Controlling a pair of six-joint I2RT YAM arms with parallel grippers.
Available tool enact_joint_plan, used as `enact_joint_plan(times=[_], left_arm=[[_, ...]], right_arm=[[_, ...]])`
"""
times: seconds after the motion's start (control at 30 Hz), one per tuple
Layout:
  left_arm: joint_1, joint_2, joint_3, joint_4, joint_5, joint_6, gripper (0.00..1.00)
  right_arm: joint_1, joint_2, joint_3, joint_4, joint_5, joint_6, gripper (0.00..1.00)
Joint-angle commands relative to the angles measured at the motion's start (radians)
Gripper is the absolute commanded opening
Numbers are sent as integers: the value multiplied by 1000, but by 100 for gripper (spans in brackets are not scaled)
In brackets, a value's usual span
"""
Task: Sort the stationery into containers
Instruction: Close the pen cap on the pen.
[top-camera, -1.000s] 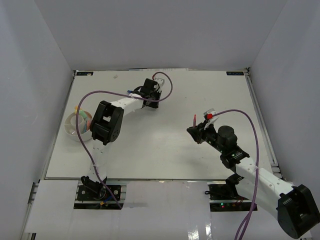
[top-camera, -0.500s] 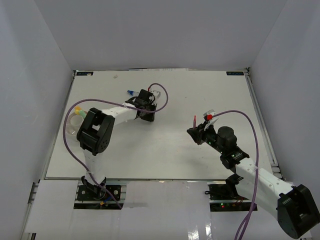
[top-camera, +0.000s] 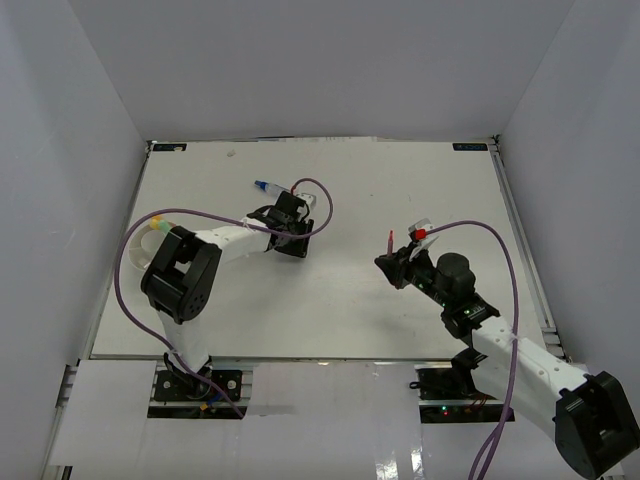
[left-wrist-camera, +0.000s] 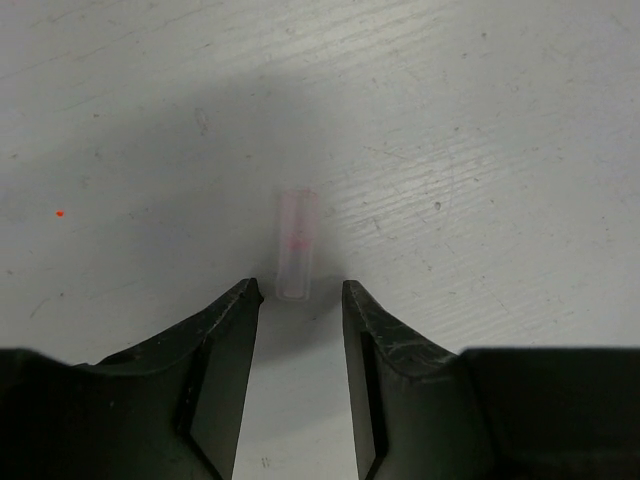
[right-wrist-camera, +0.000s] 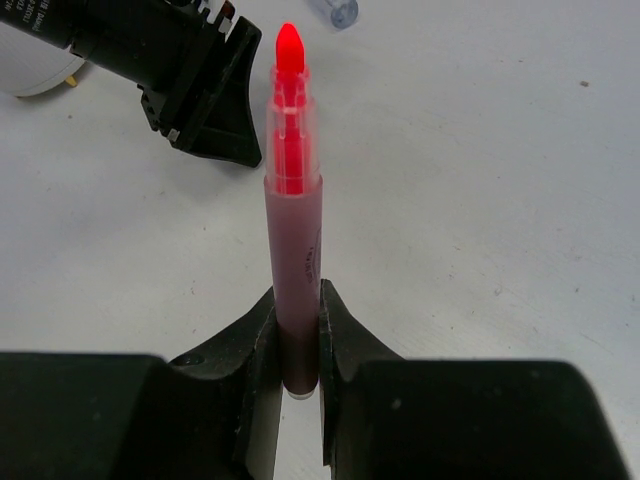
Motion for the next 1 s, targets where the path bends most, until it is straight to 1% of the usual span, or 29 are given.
enact_joint_plan(times=[0.0,0.13,0.3,0.53,0.73,0.97], left_arm=[[4,-20,-34,-104,-91,-46,50],[4,-33,-42,-122,-164,-74,51],[4,-22,-38,-133,-212,-95,51],[4,-14,-15,-139,-295,-130,48],[6,19,19,-127,-322,-163,46],[16,64,54,-107,-322,-198,45]], right_arm=[[-3,-25,-9,51,-7,3,8],[-5,-19,-6,51,-13,3,8],[-3,-19,-6,51,-16,2,8],[-5,-19,-6,51,-21,2,8],[-5,-24,-6,51,-19,0,8],[-6,-28,-8,51,-21,0,8]])
